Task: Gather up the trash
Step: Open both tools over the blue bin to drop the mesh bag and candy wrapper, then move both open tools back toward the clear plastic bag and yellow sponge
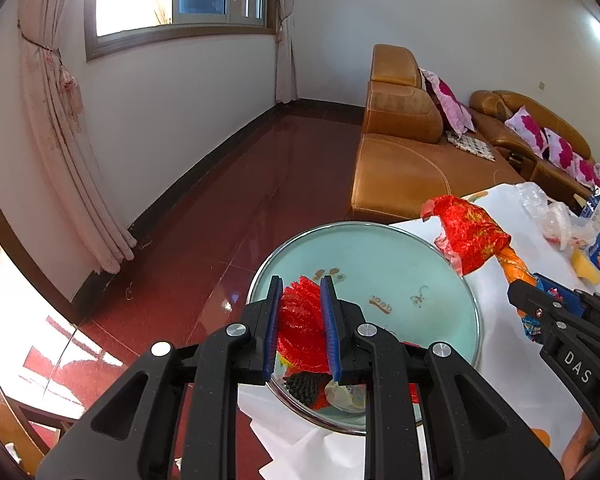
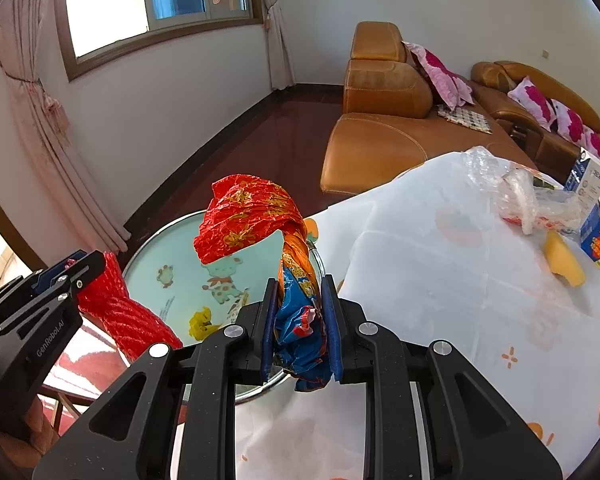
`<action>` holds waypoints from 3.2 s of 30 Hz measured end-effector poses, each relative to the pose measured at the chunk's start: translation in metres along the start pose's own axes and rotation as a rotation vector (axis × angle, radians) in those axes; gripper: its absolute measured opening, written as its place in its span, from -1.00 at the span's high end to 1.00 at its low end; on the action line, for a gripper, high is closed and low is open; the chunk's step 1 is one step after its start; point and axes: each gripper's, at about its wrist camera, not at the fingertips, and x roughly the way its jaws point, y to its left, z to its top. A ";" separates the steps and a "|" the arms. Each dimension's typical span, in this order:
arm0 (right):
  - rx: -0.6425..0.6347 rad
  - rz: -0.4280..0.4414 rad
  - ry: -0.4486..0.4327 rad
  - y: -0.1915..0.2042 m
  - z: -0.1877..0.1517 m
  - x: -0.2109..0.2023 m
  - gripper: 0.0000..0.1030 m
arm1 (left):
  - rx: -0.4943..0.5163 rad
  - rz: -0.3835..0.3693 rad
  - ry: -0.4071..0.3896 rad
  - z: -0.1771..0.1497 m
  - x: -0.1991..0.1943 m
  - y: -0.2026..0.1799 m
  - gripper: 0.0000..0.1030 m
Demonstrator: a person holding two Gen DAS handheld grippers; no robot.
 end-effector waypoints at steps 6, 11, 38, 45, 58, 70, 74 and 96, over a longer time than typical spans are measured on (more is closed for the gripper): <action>-0.018 -0.013 0.024 0.010 0.003 0.019 0.57 | 0.010 -0.001 0.029 -0.002 0.013 -0.004 0.63; -0.025 -0.014 0.044 0.014 0.004 0.033 0.57 | 0.013 0.004 0.046 -0.002 0.021 -0.003 0.63; -0.039 0.015 0.101 0.018 0.004 0.064 0.41 | 0.053 0.031 0.108 -0.006 0.041 -0.012 0.51; -0.006 -0.045 0.028 0.004 0.012 0.038 0.14 | 0.044 0.070 0.070 -0.006 0.028 -0.010 -0.20; 0.044 -0.135 -0.023 -0.032 0.005 0.003 -0.07 | 0.036 0.083 0.028 -0.008 0.000 -0.021 -0.71; 0.119 -0.206 -0.073 -0.079 -0.007 -0.035 -0.21 | 0.084 0.032 0.007 -0.012 -0.021 -0.059 -0.87; 0.154 -0.235 -0.084 -0.101 -0.014 -0.045 -0.26 | 0.106 0.010 0.005 -0.013 -0.025 -0.075 -0.88; 0.314 -0.280 -0.092 -0.202 -0.044 -0.073 -0.42 | 0.280 -0.057 0.012 -0.028 -0.038 -0.175 -0.88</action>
